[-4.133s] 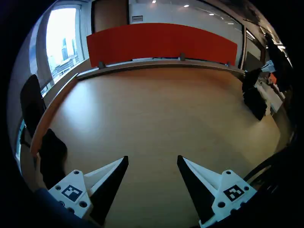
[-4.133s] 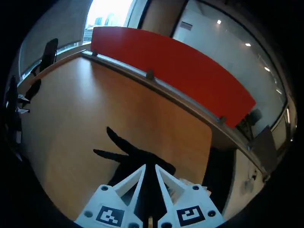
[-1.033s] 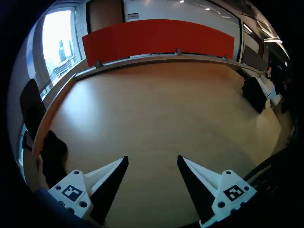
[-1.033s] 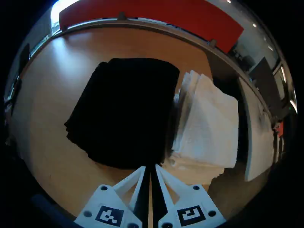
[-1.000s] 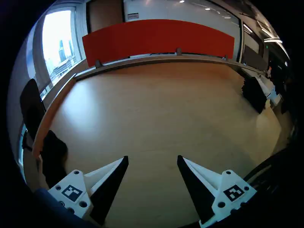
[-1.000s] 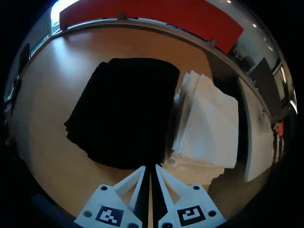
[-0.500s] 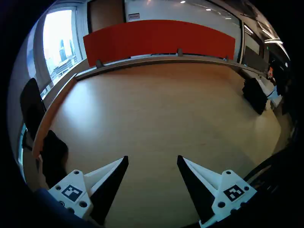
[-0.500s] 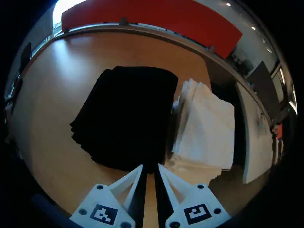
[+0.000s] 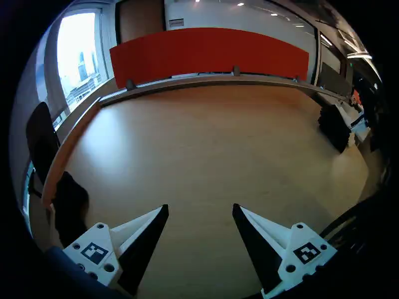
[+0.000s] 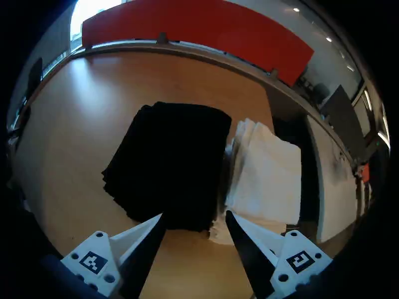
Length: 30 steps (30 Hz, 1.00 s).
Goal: Fold towel
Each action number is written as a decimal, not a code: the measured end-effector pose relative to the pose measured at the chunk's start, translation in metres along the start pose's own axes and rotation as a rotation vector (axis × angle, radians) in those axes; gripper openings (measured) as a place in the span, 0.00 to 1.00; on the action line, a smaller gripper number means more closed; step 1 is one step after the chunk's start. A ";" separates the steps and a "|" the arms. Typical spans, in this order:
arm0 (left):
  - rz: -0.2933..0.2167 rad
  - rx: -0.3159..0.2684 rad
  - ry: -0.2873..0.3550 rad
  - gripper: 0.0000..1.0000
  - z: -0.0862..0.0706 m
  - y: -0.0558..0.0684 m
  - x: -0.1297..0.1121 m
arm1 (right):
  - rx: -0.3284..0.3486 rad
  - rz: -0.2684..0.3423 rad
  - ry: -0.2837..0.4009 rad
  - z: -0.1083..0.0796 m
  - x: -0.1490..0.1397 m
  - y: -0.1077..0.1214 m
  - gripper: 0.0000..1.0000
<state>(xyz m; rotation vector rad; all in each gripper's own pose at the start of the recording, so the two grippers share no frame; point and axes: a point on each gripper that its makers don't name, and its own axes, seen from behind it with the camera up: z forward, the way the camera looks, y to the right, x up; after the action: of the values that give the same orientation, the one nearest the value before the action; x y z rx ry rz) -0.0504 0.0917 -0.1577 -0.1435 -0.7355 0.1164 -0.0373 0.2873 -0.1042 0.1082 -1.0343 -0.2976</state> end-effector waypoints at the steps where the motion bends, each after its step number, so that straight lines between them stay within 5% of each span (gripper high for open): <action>1: -0.001 0.001 0.001 0.95 0.000 -0.001 0.000 | 0.000 0.005 0.005 0.000 0.001 -0.001 0.88; 17: -0.022 0.007 0.011 0.95 -0.004 -0.008 -0.001 | 0.000 0.092 0.108 -0.007 0.036 -0.013 0.88; 30: -0.029 0.020 0.012 0.95 -0.010 -0.011 -0.003 | 0.004 0.106 0.135 0.003 0.063 -0.015 0.88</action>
<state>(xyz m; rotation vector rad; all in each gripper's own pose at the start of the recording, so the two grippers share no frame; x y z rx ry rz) -0.0456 0.0791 -0.1653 -0.1145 -0.7236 0.0951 -0.0131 0.2543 -0.0537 0.0763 -0.9030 -0.1892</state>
